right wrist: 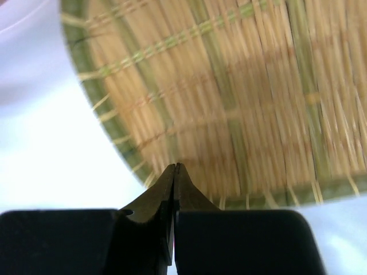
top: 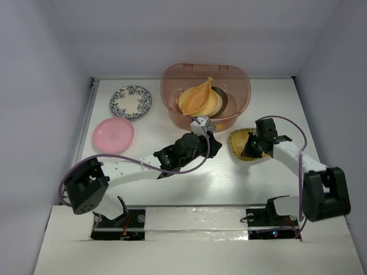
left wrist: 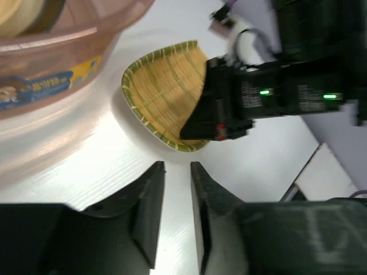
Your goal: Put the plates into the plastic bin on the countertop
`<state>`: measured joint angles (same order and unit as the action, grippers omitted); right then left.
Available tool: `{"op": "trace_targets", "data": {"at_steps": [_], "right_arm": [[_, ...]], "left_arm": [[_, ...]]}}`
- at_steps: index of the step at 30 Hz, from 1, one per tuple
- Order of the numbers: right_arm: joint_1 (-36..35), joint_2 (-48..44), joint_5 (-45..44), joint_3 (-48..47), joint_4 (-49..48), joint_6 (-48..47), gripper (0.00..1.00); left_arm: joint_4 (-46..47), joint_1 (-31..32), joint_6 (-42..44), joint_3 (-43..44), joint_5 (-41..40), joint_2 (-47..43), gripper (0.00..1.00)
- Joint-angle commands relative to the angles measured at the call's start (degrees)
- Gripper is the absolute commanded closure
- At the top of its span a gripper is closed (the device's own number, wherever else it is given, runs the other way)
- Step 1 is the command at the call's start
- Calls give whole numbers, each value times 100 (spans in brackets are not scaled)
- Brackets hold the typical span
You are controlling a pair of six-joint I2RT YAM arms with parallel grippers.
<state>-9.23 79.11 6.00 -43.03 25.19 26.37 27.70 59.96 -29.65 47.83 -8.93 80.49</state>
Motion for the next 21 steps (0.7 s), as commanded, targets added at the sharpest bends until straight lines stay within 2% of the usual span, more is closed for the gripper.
{"op": "trace_targets", "data": {"at_steps": [1,2,3,8,9,10,11,12,14,16,21], "right_arm": [[-26,-956,402,285,-594,158,100],[-26,-1525,385,329,-646,254,100],[-26,-1530,384,356,-664,255,100],[-26,-3725,69,523,-709,553,100],[-26,-3997,42,532,-674,571,96],[-26,-4252,-11,541,-665,554,90],[-26,-4690,-2,541,-665,510,80],[-26,-4868,32,584,-699,466,54],[-26,-5237,164,567,-630,352,38],[-26,-5432,226,558,-489,255,35],[-26,-6012,524,725,-620,351,40]], "left_arm": [[-168,103,-67,366,-223,370,76],[-186,164,-154,454,-223,597,73],[-186,165,-207,472,-267,678,72],[16,217,-515,472,-400,1239,52],[7,217,-594,629,-347,1363,50],[-2,217,-638,718,-312,1521,48],[33,217,-691,797,-259,1792,46],[94,217,-787,911,-241,1917,45],[156,217,-884,1034,-250,2276,40],[305,217,-1024,1175,-250,2479,37],[569,112,-1315,1535,-215,3121,36]]}}
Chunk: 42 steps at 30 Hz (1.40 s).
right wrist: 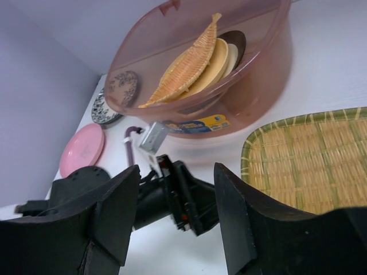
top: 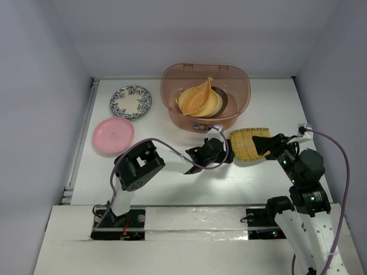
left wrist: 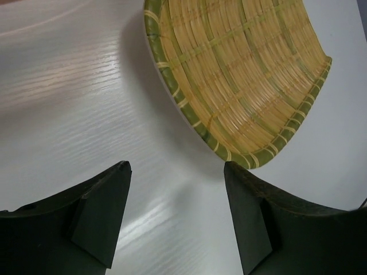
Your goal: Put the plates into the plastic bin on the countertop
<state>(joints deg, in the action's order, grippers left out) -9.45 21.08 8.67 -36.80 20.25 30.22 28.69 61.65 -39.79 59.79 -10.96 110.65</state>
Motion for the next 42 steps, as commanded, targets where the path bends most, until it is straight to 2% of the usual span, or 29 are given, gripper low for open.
{"op": "trace_targets", "data": {"at_steps": [1,7,13,16,19,20,22,28,30,31,32,33,36,41,42], "right_arm": [[-4,-227,424,198,-161,10,40],[-4,-280,812,506,-320,89,42],[-4,-236,768,524,-469,72,42],[-4,-201,821,577,-522,54,43],[-4,-227,856,595,-531,72,43],[-4,-245,839,595,-522,81,43],[-4,-315,777,551,-487,98,44],[-4,-666,435,103,-136,107,46],[-4,-824,-56,-316,171,-94,47],[-4,-877,-528,-702,451,-252,52],[-4,-895,-715,-706,453,-323,52],[-4,-904,-839,-1072,662,-402,60],[-4,-1009,-1156,-1400,848,-421,90],[-4,-1308,-1122,-1181,709,-280,93],[-4,-1317,-1087,-1120,691,-297,92]], "left_arm": [[628,-109,-362,358,15,184,36],[788,-294,-688,674,15,676,37],[323,-294,-714,1342,-29,1230,48],[269,-294,-723,1500,32,1441,57],[278,-294,-776,1509,94,1530,77],[295,-294,-811,1483,138,1495,90],[330,-294,-828,1343,191,1398,99],[856,-241,-750,631,551,468,100],[980,-241,-688,438,726,-33,100],[1024,-241,-479,402,762,-409,100],[1007,-241,-477,402,771,-595,100],[990,-241,-407,437,788,-771,100],[911,-407,-196,542,981,-1352,100],[779,-1101,-196,586,1281,-1967,100],[744,-1450,-222,630,1350,-2003,100]]}}
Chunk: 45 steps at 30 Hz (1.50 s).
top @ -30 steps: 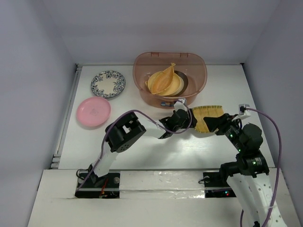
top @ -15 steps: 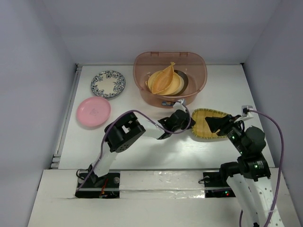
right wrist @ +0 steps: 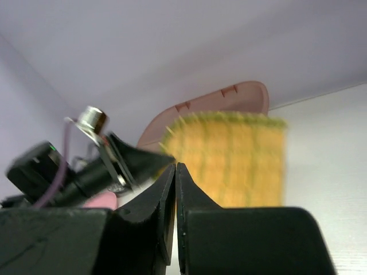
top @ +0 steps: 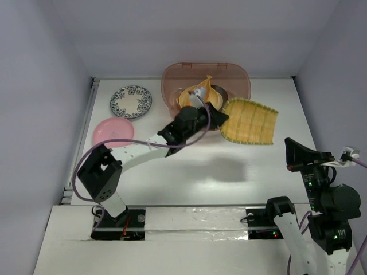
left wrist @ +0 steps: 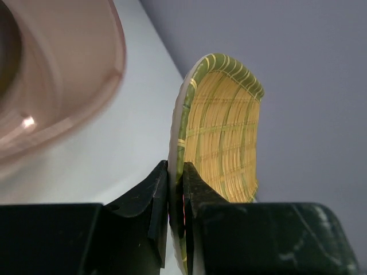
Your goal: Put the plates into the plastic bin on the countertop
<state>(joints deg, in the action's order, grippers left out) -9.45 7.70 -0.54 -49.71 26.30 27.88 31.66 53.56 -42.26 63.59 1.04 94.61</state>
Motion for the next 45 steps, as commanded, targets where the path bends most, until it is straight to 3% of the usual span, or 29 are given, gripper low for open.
{"op": "trace_targets", "data": {"at_steps": [1,9,18,21,23,24,27,30,35,37,40,45], "right_arm": [[-4,73,-105,207,94,-107,91],[-4,355,659,488,86,-213,84],[-4,495,968,603,50,-195,82],[-4,504,985,612,59,-204,81],[-4,495,1011,656,33,-169,81],[-4,504,1038,682,-20,-151,81],[-4,618,1152,709,-64,-134,81],[-4,697,1170,682,-47,-142,81],[-4,513,1240,779,-99,-2,81],[-4,469,1275,901,-108,25,82],[-4,478,1424,1025,-178,51,98],[-4,557,1644,1209,-353,25,100]], "left_arm": [[420,-819,-1,285,221,-408,100],[-379,-2278,34,1303,81,320,100],[-1451,-2701,271,2858,-51,1648,100],[-1584,-2754,297,2878,-253,1789,100],[-1601,-2754,324,2852,-323,1816,91],[-1593,-2754,358,2826,-341,1816,77],[-1610,-2807,403,2782,-411,1746,60],[-1602,-2807,517,2615,-551,1483,46],[-1093,-2807,859,1702,-999,369,35],[-1031,-2868,921,1192,-1158,-10,34],[-899,-2991,878,191,-1439,-871,37],[-898,-3352,19,-1794,-2316,-2801,43]]}}
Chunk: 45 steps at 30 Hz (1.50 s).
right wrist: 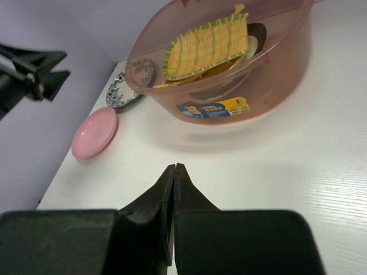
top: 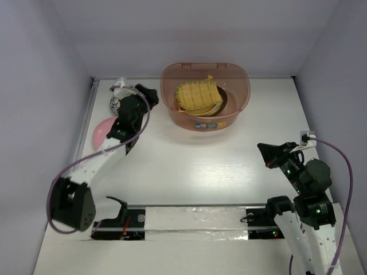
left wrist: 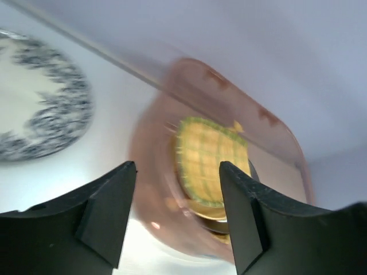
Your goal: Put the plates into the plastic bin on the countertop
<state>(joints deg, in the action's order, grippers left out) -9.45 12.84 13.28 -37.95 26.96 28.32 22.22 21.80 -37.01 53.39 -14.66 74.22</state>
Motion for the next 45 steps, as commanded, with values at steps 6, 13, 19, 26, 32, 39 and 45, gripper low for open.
{"op": "trace_targets", "data": {"at_steps": [6,13,19,26,32,39,45], "right_arm": [[-56,376,948,157,-806,-1,100],[-57,614,940,25,-596,-124,89],[-57,966,1098,51,-569,-177,77],[-57,1097,1300,78,-674,-186,73],[-57,1282,1362,130,-736,-169,73],[-57,1291,1388,201,-798,-142,73],[-57,1256,1231,166,-763,-133,74]], "left_arm": [[-1095,-747,-1632,-2718,-1539,-2926,38],[-1836,-1616,-1818,-3115,-1218,-2853,43],[-1089,-3066,-1853,-3589,559,-1982,48],[-957,-3375,-1766,-3423,322,-1498,30],[-553,-3437,-1852,-3326,542,-717,34],[-473,-3437,-2073,-3001,595,30,46],[-569,-3437,-2222,-3088,595,155,74]]}}
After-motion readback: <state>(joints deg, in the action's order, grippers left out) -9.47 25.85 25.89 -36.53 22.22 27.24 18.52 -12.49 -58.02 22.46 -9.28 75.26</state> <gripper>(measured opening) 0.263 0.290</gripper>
